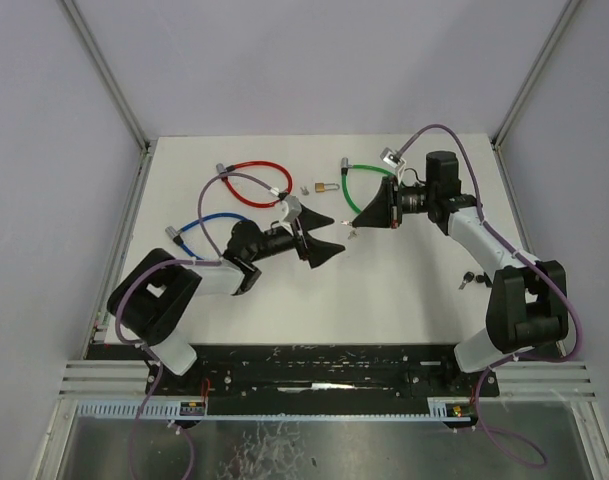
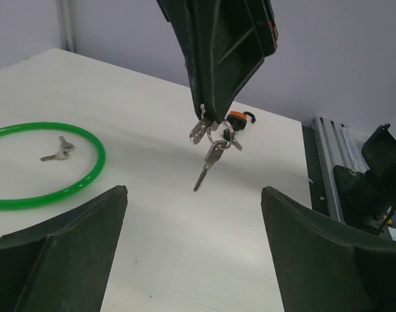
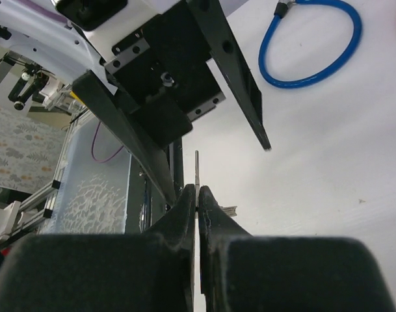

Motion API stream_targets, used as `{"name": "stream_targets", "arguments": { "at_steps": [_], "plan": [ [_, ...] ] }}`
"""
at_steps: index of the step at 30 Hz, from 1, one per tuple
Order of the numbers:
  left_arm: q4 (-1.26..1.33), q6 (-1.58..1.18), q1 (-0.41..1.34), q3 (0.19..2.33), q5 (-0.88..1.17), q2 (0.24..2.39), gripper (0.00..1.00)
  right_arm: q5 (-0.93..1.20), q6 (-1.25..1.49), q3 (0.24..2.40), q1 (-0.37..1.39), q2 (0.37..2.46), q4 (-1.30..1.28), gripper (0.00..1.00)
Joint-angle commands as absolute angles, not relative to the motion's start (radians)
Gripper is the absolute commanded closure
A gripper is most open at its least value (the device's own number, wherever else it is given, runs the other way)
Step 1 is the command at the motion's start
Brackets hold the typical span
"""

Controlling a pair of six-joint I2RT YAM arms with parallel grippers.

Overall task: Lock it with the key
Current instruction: Place the lock at the center of the board.

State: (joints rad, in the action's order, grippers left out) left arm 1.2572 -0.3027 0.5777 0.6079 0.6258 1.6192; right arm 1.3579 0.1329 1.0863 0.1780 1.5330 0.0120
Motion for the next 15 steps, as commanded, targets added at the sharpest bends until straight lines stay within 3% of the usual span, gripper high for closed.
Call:
{"name": "stream_targets", "arguments": {
  "at_steps": [1, 3, 11, 15],
  "plan": [
    [1.340, -0.226, 0.609, 0.678, 0.739, 1.694, 0.20, 1.408, 0.052, 1.138, 0.200, 1.525, -0.069, 1.00],
    [1.308, -0.226, 0.611, 0.708, 0.754, 1.723, 0.28, 1.409, 0.036, 1.144, 0.204, 1.526, -0.086, 1.00],
    [1.296, -0.253, 0.618, 0.780, 0.802, 1.801, 0.43, 1.409, 0.025, 1.146, 0.221, 1.536, -0.097, 1.00],
    [1.320, -0.290, 0.618, 0.797, 0.846, 1.821, 0.58, 1.406, 0.008, 1.153, 0.223, 1.540, -0.115, 1.00]
  ]
}}
